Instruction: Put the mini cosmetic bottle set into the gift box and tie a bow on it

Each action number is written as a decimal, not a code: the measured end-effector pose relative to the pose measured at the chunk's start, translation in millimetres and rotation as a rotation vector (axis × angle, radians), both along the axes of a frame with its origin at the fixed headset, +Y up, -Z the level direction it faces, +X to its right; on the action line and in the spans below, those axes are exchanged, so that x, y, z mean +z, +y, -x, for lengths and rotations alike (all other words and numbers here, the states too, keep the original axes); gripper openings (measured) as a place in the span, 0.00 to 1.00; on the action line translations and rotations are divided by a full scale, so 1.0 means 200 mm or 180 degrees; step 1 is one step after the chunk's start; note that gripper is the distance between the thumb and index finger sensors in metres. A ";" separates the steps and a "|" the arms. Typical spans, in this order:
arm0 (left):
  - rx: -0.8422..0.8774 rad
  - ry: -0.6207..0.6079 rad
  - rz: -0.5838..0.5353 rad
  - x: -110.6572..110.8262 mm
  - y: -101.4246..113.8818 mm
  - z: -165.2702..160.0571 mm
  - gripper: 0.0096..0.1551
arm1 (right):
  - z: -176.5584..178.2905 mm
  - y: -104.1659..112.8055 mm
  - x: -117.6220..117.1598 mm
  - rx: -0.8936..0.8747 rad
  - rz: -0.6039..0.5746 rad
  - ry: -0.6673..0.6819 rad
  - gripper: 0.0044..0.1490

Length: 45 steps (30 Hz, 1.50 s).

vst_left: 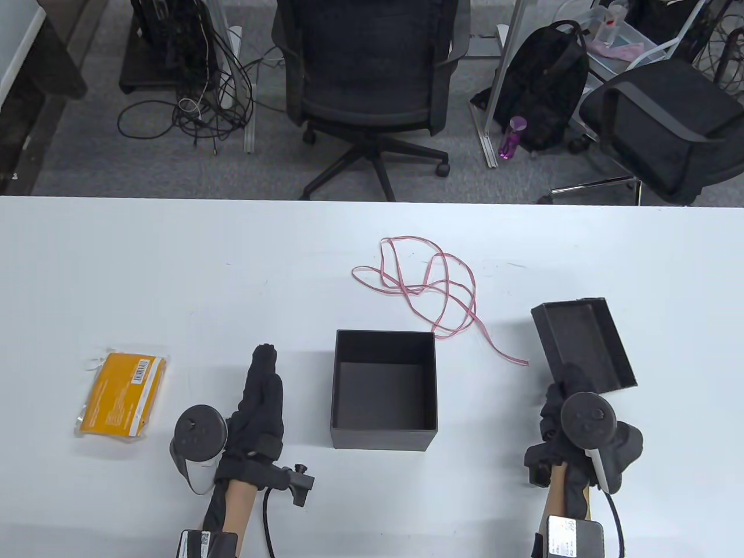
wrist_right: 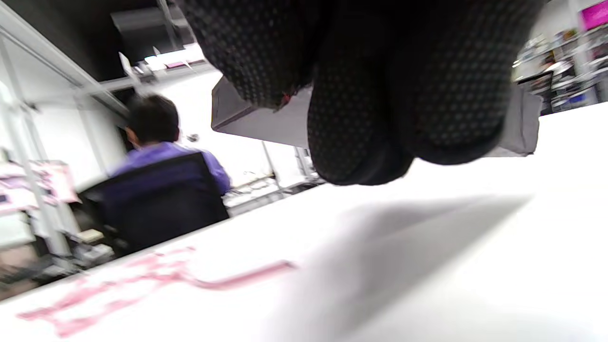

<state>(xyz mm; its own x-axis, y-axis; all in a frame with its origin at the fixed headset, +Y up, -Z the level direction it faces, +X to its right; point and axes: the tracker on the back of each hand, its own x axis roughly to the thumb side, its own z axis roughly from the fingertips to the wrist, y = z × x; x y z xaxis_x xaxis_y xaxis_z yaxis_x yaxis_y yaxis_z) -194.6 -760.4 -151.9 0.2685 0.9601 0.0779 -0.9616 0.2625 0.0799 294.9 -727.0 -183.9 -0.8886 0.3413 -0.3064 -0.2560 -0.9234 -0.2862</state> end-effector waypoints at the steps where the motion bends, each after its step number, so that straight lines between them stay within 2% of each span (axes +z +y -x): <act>1: -0.0010 -0.0002 0.0008 0.00 0.00 0.00 0.41 | -0.02 -0.02 0.00 0.0069 0.0116 -0.0081 0.31; 6: -0.0046 -0.0009 0.0040 0.00 0.00 0.00 0.41 | -0.05 -0.09 -0.01 0.0097 0.0490 -0.0159 0.31; 19: -0.0242 -0.0008 0.0156 -0.01 -0.04 -0.01 0.41 | -0.03 -0.19 -0.03 0.0352 0.1324 -0.0279 0.28; 27: -0.0294 -0.0025 0.0169 -0.01 -0.04 -0.01 0.41 | -0.02 -0.19 -0.04 0.0379 0.1360 -0.0284 0.30; 29: -0.0323 -0.0020 0.0179 -0.01 -0.04 -0.01 0.41 | -0.01 -0.15 -0.04 0.0369 0.1288 -0.0277 0.33; 32: -0.0409 0.0001 0.0192 -0.02 -0.04 0.01 0.41 | 0.05 -0.06 -0.03 0.0473 0.0896 -0.0151 0.35; 37: -0.0892 0.0174 0.0142 -0.02 -0.01 0.09 0.42 | 0.23 0.02 -0.03 0.0747 0.0327 0.0331 0.35; 39: -0.1321 0.0258 0.0105 -0.02 0.03 0.15 0.42 | 0.30 0.03 -0.03 0.0809 0.0219 0.0595 0.36; 42: -0.2182 0.0583 0.0009 -0.02 0.07 0.26 0.42 | 0.42 0.03 -0.02 0.0861 0.0221 0.0998 0.36; 45: -0.2944 0.0849 0.0295 -0.03 0.07 0.37 0.43 | 0.52 0.05 0.00 0.0998 0.0055 0.1234 0.36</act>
